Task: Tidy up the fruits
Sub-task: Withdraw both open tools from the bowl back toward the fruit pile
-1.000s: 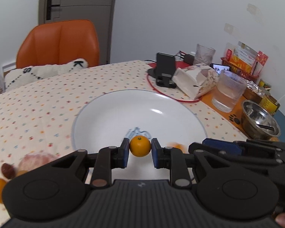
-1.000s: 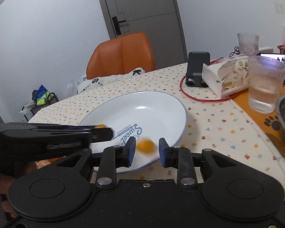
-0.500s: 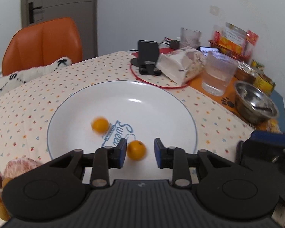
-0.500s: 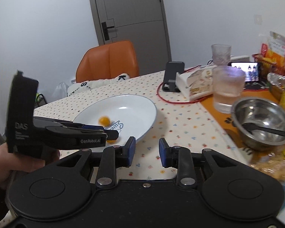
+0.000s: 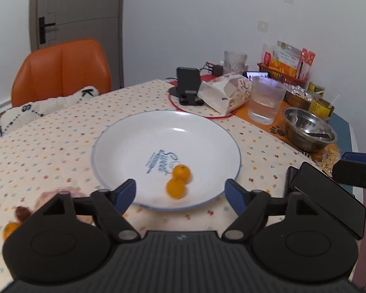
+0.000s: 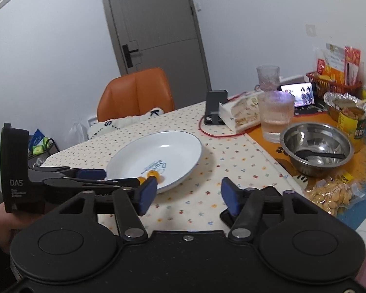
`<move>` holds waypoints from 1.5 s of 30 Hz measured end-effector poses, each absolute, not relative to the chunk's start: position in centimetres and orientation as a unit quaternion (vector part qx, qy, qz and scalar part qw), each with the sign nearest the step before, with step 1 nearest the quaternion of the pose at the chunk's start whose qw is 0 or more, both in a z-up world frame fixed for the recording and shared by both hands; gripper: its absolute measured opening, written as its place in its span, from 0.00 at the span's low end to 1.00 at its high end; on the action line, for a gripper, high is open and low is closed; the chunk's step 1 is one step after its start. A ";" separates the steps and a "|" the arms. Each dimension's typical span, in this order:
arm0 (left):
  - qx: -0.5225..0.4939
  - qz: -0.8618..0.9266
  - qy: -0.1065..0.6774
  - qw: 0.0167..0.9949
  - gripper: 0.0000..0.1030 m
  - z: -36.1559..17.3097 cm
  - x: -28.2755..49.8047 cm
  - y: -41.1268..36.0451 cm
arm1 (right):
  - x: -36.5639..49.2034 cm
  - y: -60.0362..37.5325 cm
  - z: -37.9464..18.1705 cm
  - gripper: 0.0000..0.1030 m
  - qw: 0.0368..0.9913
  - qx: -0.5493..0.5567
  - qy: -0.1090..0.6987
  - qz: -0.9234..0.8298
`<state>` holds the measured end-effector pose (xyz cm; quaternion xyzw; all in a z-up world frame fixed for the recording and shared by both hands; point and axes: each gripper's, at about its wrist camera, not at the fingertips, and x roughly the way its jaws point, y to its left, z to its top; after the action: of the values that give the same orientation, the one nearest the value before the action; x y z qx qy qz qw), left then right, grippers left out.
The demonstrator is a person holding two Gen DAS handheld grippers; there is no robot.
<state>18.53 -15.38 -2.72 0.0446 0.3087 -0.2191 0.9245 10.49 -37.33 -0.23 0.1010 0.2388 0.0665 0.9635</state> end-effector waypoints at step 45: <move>0.006 -0.116 0.311 0.943 0.94 -2.5 11.0 -3.6 | 8.4 -30.1 -1.7 1.00 0.953 0.130 0.228 0.151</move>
<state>11.00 -3.59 -2.52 0.0060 0.3107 -0.1158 0.9434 8.38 -30.07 -1.69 0.1301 0.2284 0.1514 0.9529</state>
